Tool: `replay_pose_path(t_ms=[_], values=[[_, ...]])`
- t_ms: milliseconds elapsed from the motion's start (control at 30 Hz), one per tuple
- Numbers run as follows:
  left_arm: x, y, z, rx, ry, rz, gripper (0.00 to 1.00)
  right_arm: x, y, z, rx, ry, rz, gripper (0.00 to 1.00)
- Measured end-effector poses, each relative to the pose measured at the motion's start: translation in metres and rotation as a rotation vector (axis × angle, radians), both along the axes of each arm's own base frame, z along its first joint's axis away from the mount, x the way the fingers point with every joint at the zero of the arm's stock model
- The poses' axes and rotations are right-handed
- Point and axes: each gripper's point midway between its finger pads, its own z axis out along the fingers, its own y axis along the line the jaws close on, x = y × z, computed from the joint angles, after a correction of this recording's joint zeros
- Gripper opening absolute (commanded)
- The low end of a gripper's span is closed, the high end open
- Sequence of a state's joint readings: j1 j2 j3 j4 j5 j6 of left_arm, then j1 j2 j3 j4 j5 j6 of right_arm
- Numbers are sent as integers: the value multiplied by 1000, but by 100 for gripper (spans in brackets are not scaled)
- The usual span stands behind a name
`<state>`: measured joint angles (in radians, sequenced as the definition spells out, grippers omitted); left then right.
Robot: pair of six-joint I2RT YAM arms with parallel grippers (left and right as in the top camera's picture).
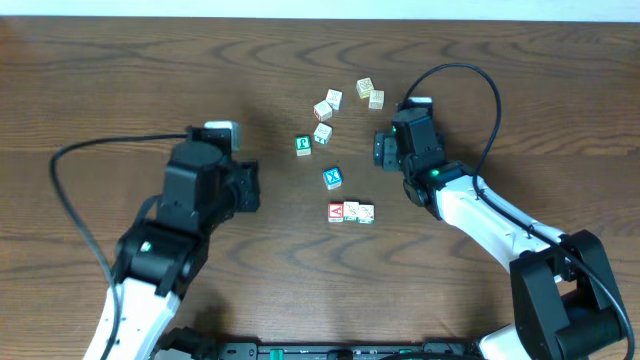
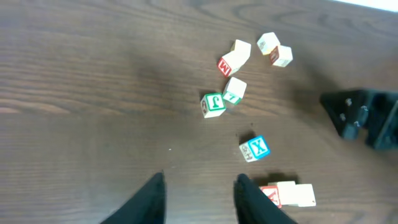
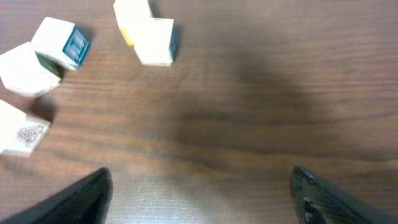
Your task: Lift 3 blocks
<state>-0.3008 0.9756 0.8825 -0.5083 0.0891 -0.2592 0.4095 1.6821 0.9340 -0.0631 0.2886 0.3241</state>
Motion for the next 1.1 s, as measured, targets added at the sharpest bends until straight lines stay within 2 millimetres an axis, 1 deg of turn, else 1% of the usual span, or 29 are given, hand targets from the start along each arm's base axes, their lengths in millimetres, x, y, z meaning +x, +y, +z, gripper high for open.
replay_pose_path(t_ms=[33,67,200,400,633,933,1033,1100], values=[[-2,1,5,-2,-14,0,56,2,-1,2,-6,-14,-6,99],[-4,2,8,-4,-26,1,60,3,-2,4,-11,-22,-12,99],[-9,5,21,-13,-70,9,67,5,-5,5,-23,-33,-25,99],[-13,6,30,-24,-98,13,71,3,-6,3,-27,-22,-23,99],[-13,7,31,-25,-102,13,75,3,-6,3,-26,-21,-22,99],[-13,7,31,-24,-102,13,75,3,-5,3,-25,-21,-21,99],[-15,10,27,-10,-88,25,75,3,-5,3,-25,-20,-21,99],[-13,11,29,-9,-99,31,75,3,-5,3,-25,-20,-21,99]])
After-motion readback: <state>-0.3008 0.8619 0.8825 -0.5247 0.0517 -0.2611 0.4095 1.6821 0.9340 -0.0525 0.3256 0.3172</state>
